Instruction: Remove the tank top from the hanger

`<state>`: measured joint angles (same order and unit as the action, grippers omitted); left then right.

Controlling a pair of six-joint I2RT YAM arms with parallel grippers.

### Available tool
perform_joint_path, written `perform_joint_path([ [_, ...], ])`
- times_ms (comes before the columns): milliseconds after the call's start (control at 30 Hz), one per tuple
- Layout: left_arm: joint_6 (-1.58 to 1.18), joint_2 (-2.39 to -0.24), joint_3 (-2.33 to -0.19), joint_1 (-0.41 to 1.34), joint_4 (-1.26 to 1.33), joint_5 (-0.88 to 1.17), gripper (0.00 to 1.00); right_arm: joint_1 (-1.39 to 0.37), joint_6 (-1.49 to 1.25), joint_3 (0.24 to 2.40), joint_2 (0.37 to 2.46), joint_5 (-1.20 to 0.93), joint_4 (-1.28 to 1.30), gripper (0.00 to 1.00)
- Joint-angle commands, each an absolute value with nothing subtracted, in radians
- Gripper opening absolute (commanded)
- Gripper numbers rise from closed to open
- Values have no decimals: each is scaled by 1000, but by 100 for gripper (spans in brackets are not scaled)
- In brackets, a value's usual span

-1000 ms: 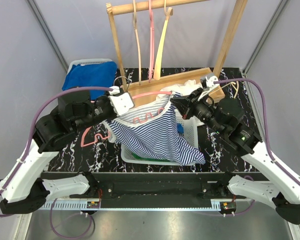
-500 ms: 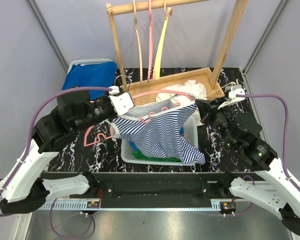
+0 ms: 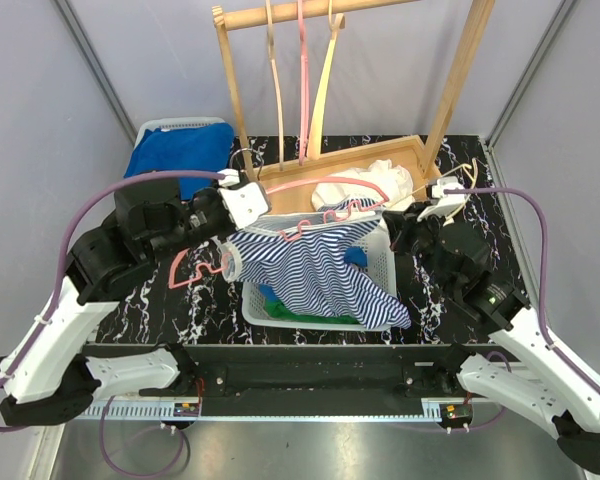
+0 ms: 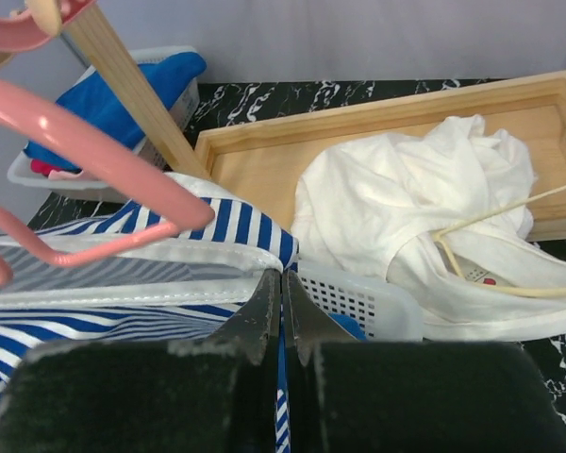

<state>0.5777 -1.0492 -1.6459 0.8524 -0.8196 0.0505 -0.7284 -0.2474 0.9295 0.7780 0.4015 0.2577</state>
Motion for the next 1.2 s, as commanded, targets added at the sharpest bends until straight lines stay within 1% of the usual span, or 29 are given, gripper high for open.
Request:
perform_joint_path([
  [0, 562, -1035, -1738, 851, -767, 66, 3, -692, -247, 856, 726, 275, 212, 0],
  [33, 557, -1054, -1743, 853, -765, 84, 4, -692, -239, 845, 727, 202, 187, 0],
  [67, 552, -1064, -1749, 854, -764, 95, 4, -692, -242, 841, 730, 76, 167, 0],
  [133, 551, -1098, -1762, 871, -755, 115, 4, -692, -220, 859, 755, -52, 175, 3],
  [167, 554, -1109, -1766, 879, -749, 117, 4, -692, -212, 888, 764, -116, 187, 10],
  [267, 583, -1161, -1801, 903, -744, 132, 4, -692, -134, 952, 773, -134, 285, 29],
  [300, 597, -1172, -1812, 905, -744, 140, 3, -692, -112, 998, 761, -129, 316, 45],
  [367, 614, -1190, -1815, 905, -742, 163, 4, -692, -46, 1067, 736, -114, 394, 53],
  [400, 638, -1190, -1806, 905, -742, 175, 4, -692, -28, 1092, 710, -115, 415, 59],
  [467, 653, -1181, -1757, 905, -730, 189, 4, -692, 23, 1173, 684, -152, 483, 63],
  [533, 672, -1167, -1718, 905, -730, 187, 4, -692, 58, 1238, 669, -198, 575, 66],
  [567, 679, -1163, -1682, 904, -729, 187, 4, -692, 69, 1306, 672, -246, 615, 67],
  [633, 701, -1146, -1651, 904, -726, 190, 4, -692, 103, 1374, 702, -325, 731, 68],
  [700, 715, -1137, -1629, 904, -729, 202, 4, -692, 123, 1445, 733, -345, 776, 69],
  [867, 801, -1091, -1568, 904, -723, 285, 1, -692, 182, 1456, 788, -377, 741, 75],
  [1000, 868, -1063, -1540, 905, -698, 339, 0, -692, 207, 1465, 896, -488, 742, 75],
  [1167, 917, -1054, -1548, 904, -696, 409, 0, -692, 225, 1489, 962, -586, 742, 72],
])
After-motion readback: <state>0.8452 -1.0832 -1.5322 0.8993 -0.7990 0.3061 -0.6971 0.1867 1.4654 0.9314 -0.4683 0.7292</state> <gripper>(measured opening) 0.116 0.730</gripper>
